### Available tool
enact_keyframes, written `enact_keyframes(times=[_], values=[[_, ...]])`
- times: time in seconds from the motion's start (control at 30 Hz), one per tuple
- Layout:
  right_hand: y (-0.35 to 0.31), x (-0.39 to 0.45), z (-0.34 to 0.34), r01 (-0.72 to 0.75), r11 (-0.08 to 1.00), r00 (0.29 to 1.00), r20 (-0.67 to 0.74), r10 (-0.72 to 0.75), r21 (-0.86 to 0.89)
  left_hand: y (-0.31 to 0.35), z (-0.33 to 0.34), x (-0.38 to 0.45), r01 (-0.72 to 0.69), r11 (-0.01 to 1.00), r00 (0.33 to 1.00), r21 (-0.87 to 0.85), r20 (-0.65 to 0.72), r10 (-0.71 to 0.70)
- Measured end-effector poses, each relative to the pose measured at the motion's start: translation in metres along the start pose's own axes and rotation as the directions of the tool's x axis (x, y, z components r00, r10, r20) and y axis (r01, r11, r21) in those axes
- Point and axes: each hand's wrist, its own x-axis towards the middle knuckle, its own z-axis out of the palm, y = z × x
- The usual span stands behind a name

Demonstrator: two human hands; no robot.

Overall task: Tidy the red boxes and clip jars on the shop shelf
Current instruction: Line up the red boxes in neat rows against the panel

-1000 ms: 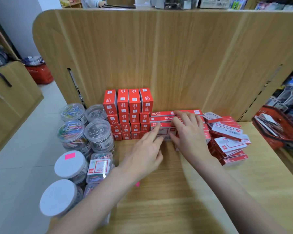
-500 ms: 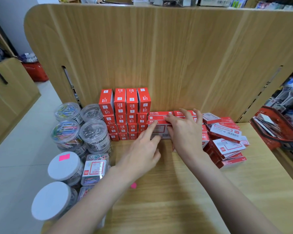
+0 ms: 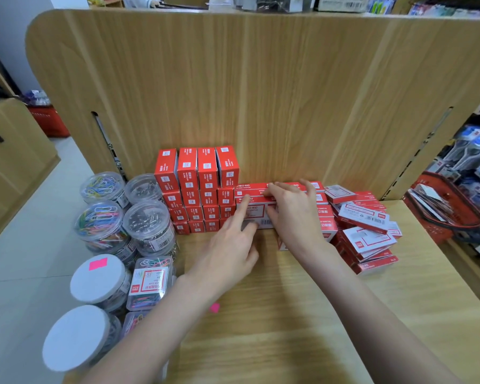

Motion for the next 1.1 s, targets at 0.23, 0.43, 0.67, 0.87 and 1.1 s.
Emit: enact_keyframes(times=[0.23, 0.43, 0.67, 0.87, 1.1], values=[[0.008, -0.002, -0.015, 0.038, 0.991, 0.999, 0.010, -0.039, 0.129, -0.001, 0.000, -0.001, -0.008, 1.000, 1.000, -0.019, -0.002, 0.008], [0.049, -0.029, -0.059, -0.031, 0.989, 0.992, 0.123, 0.014, 0.144, 0.000, -0.001, -0.006, 0.014, 1.000, 0.996, -0.015, -0.087, -0.016], [0.062, -0.026, -0.056, 0.216, 0.940, 0.902, 0.422, -0.087, -0.266, 0.005, 0.000, 0.004, -0.061, 0.993, 0.977, 0.097, -0.199, 0.080], [0.071, -0.015, -0.054, 0.288, 0.920, 0.869, 0.475, -0.136, -0.264, 0.009, 0.017, 0.015, -0.065, 0.988, 0.985, 0.138, -0.148, 0.086], [0.080, -0.006, -0.049, 0.449, 0.865, 0.849, 0.407, -0.336, -0.224, 0.022, 0.028, 0.023, 0.083, 0.970, 0.979, 0.229, -0.199, -0.037]])
